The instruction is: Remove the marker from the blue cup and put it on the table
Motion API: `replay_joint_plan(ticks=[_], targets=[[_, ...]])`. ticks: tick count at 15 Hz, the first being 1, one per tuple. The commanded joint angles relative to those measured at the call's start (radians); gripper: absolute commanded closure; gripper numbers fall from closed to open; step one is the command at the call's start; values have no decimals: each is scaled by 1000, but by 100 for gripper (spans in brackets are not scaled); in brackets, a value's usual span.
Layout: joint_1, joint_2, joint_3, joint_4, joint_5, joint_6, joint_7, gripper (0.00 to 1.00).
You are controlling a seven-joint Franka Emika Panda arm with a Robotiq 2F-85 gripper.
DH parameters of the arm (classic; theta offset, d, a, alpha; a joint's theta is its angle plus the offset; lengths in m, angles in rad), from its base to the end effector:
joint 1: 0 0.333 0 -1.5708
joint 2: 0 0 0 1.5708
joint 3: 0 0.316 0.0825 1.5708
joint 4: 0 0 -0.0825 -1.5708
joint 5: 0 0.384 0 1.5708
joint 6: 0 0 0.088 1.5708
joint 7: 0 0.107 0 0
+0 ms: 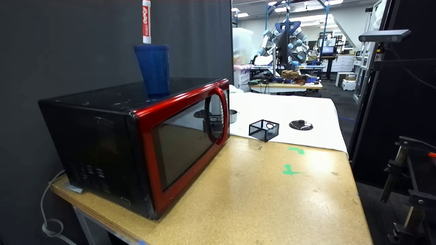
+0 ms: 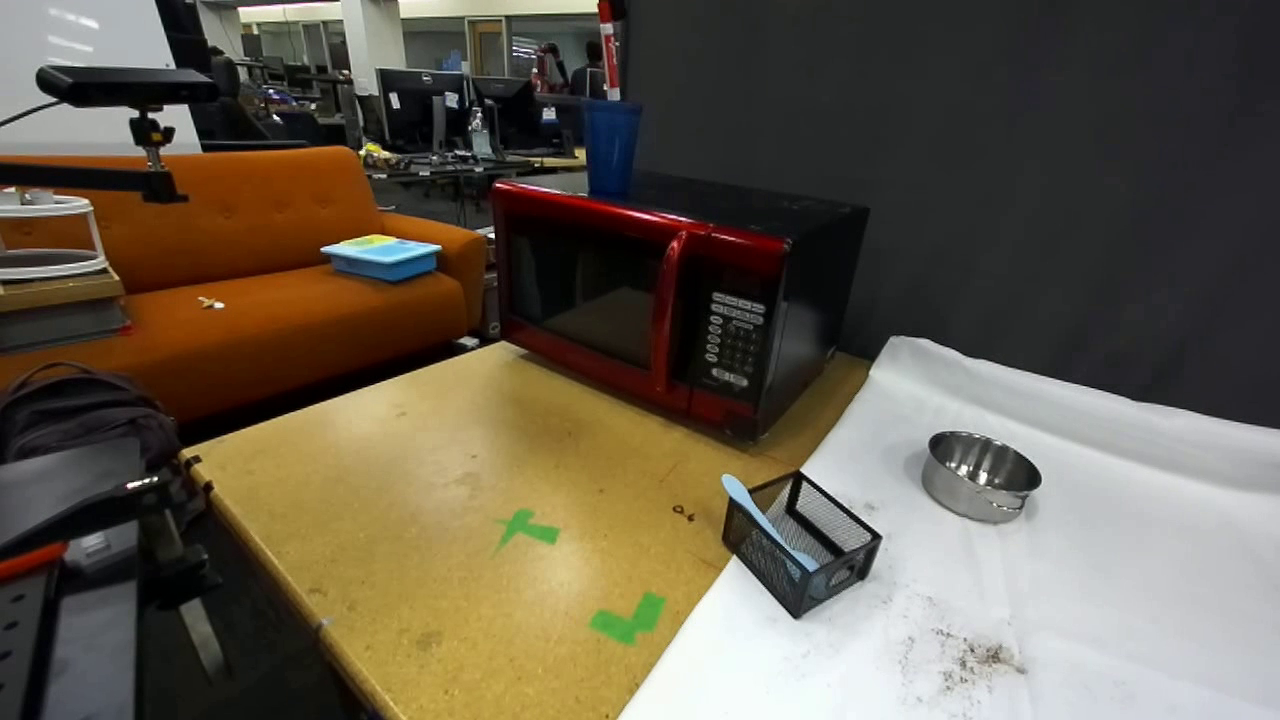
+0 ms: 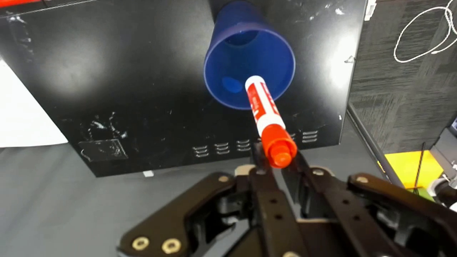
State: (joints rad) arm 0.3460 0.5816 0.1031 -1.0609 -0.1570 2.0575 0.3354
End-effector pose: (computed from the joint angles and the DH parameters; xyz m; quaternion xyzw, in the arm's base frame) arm 0.6938 0.2976 0.5457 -0.9751 -0.0629 -0.2099 0.0332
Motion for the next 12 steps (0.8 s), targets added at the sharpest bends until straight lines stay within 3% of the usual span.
replay_joint_plan(ticks=[1,5,12], targets=[[12,-120,-27,-87,-50,-27,42,96],[-5,-233,-33,-204,-61,-34,68,96],[-122,-401,-42,-621,43,73,11,96]])
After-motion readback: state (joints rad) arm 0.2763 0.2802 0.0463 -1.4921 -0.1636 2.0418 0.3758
